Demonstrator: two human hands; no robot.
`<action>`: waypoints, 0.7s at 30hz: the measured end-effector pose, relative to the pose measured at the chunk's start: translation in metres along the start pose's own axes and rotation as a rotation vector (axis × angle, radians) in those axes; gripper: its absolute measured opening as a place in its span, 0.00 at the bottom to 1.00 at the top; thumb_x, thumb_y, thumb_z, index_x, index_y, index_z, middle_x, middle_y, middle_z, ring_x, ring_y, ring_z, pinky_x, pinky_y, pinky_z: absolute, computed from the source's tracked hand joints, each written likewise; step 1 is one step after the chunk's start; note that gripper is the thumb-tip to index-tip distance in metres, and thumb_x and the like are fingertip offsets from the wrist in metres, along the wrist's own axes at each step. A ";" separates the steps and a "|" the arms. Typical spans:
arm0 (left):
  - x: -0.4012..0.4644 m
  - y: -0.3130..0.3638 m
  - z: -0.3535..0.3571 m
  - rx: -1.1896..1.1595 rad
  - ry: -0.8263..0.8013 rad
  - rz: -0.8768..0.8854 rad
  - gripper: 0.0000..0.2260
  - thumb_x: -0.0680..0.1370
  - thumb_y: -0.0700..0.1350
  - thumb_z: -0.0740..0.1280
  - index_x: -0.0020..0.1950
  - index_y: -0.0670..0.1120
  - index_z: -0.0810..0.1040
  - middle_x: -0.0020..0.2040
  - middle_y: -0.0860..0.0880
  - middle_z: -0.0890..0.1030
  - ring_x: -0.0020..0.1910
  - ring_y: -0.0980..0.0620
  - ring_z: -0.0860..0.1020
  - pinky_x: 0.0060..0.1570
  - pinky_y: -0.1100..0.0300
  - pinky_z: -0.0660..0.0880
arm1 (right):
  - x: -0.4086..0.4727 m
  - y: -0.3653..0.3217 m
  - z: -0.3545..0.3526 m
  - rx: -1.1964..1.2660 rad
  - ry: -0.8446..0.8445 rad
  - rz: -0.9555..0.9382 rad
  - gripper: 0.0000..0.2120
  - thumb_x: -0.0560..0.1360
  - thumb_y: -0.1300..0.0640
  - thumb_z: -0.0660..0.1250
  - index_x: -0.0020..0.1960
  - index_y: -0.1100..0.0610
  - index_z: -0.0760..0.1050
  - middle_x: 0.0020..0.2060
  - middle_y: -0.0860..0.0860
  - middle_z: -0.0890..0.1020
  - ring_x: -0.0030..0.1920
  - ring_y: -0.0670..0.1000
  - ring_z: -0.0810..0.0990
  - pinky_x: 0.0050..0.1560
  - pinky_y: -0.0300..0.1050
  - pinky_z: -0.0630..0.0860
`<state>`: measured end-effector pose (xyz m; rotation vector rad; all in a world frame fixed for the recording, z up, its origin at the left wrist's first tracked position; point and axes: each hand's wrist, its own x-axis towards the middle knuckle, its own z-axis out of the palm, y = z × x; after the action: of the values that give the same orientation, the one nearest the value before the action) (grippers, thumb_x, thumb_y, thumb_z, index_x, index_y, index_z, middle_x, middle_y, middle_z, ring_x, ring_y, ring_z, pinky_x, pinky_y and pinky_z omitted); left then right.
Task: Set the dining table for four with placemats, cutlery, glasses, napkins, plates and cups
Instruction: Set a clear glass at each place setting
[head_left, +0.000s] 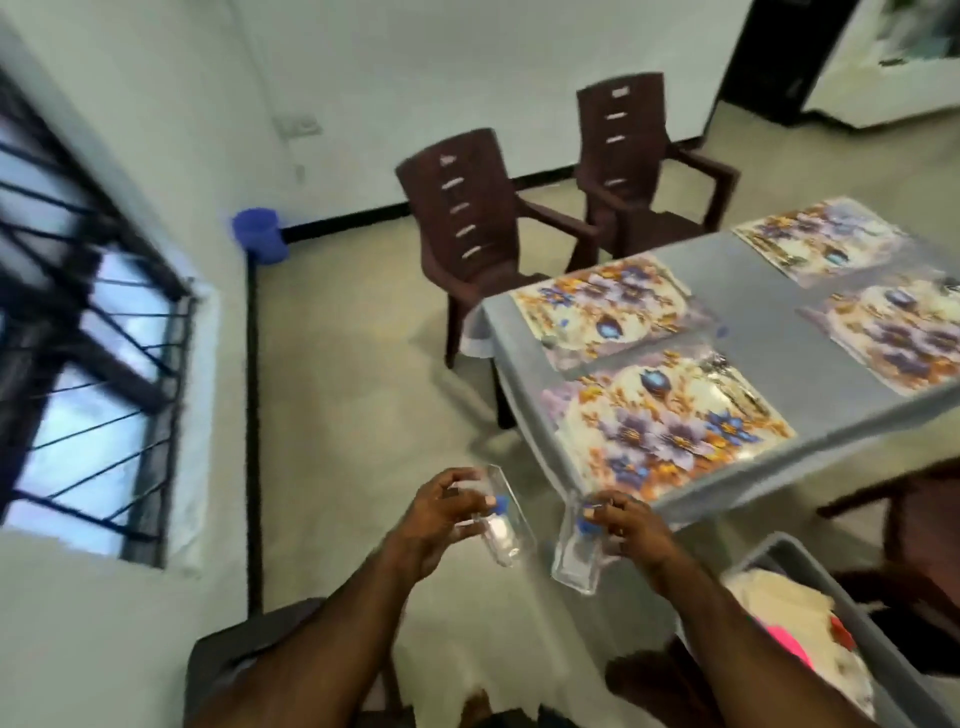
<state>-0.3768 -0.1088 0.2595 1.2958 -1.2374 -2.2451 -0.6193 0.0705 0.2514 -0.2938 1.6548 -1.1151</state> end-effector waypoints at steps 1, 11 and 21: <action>-0.001 0.009 -0.025 -0.027 0.058 0.014 0.27 0.64 0.39 0.81 0.63 0.44 0.81 0.59 0.34 0.84 0.59 0.35 0.84 0.62 0.39 0.79 | 0.011 -0.016 0.026 -0.026 -0.038 -0.003 0.25 0.59 0.52 0.79 0.54 0.58 0.82 0.36 0.51 0.85 0.36 0.50 0.76 0.37 0.44 0.69; 0.049 0.072 -0.181 -0.188 0.400 0.062 0.28 0.68 0.41 0.81 0.65 0.37 0.77 0.54 0.37 0.85 0.50 0.45 0.86 0.55 0.49 0.83 | 0.154 -0.116 0.196 -0.247 -0.282 -0.032 0.26 0.65 0.48 0.79 0.61 0.54 0.82 0.48 0.53 0.86 0.41 0.47 0.81 0.38 0.43 0.73; 0.192 0.188 -0.262 -0.162 0.500 0.012 0.23 0.65 0.46 0.81 0.58 0.44 0.81 0.56 0.40 0.86 0.52 0.46 0.84 0.51 0.50 0.80 | 0.339 -0.228 0.269 -0.358 -0.350 -0.008 0.12 0.75 0.57 0.75 0.58 0.55 0.82 0.42 0.51 0.86 0.42 0.50 0.82 0.45 0.49 0.75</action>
<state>-0.3066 -0.4762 0.2342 1.6385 -0.8599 -1.8026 -0.5996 -0.4169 0.2191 -0.6856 1.5273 -0.7171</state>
